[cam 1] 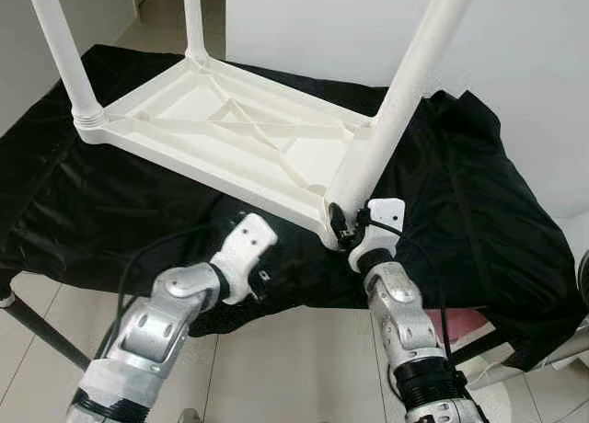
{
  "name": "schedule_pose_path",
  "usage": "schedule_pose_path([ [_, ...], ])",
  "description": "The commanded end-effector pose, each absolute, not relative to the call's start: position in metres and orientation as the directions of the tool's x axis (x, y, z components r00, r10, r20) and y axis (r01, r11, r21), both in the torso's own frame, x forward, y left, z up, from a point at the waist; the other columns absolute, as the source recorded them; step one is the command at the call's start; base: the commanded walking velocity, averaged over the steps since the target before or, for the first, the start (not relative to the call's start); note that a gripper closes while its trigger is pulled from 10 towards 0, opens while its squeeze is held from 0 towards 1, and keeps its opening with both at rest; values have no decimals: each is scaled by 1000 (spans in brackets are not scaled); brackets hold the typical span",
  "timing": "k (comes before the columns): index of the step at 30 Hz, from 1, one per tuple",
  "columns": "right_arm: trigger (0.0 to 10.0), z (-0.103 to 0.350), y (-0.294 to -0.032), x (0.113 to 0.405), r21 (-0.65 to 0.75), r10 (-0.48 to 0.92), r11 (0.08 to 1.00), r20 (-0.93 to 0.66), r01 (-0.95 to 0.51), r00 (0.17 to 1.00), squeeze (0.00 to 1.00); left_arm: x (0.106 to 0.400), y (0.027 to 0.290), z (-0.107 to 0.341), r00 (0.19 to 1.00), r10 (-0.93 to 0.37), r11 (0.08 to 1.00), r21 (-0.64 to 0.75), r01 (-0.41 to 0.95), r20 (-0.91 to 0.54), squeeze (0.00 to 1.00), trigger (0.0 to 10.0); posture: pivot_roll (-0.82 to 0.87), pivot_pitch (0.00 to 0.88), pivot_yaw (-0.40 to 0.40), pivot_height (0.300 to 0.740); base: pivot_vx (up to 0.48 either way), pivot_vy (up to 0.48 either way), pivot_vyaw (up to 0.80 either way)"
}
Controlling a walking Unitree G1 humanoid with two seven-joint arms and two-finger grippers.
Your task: Building children table
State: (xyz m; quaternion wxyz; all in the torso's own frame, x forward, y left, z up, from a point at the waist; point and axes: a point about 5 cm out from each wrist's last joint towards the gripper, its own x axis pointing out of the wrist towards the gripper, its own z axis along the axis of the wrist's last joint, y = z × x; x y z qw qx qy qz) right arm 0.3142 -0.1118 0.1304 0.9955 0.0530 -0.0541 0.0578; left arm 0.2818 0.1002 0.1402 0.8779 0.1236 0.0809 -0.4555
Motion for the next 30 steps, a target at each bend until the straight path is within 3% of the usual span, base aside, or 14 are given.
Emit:
schedule_pose_path([
  [1, 10000, 120, -120, 311, 94, 50, 994, 63, -55, 997, 0, 287, 95, 145, 619, -753, 592, 179, 786, -223, 0, 10000, 13, 27, -119, 740, 0, 0, 0],
  [6, 10000, 122, -118, 310, 80, 58, 995, 73, -64, 996, 0, 287, 90, 148, 610, -765, 582, 181, 792, -207, 0, 10000, 11, 30, -113, 740, 0, 0, 0],
  [7, 10000, 124, -118, 311, 83, 71, 993, 94, -79, 993, 1000, 286, 84, 150, 594, -779, 565, 186, 804, -203, 0, 10000, 11, 35, -97, 740, 0, 0, 0],
  [14, 10000, 130, -118, 311, 92, 100, 989, 132, -112, 986, 1000, 284, 79, 153, 580, -792, 550, 188, 813, -192, 0, 10000, 18, 45, -91, 740, 0, 0, 0],
  [15, 10000, 133, -120, 311, 115, 119, 984, 145, -136, 982, 259, 283, 77, 153, 582, -792, 552, 189, 812, -186, 0, 10000, 18, 44, -93, 740, 0, 0, 0],
  [16, 10000, 135, -122, 312, 126, 130, 981, 156, -150, 979, 0, 282, 77, 153, 581, -793, 550, 194, 812, -186, 0, 10000, 19, 44, -98, 740, 0, 0, 0],
  [30, 10000, 137, -133, 315, 73, 245, 963, 160, -259, 956, 0, 281, 77, 155, 585, -793, 552, 203, 809, -173, 0, 10000, 34, 31, -99, 740, 0, 0, 0],
])
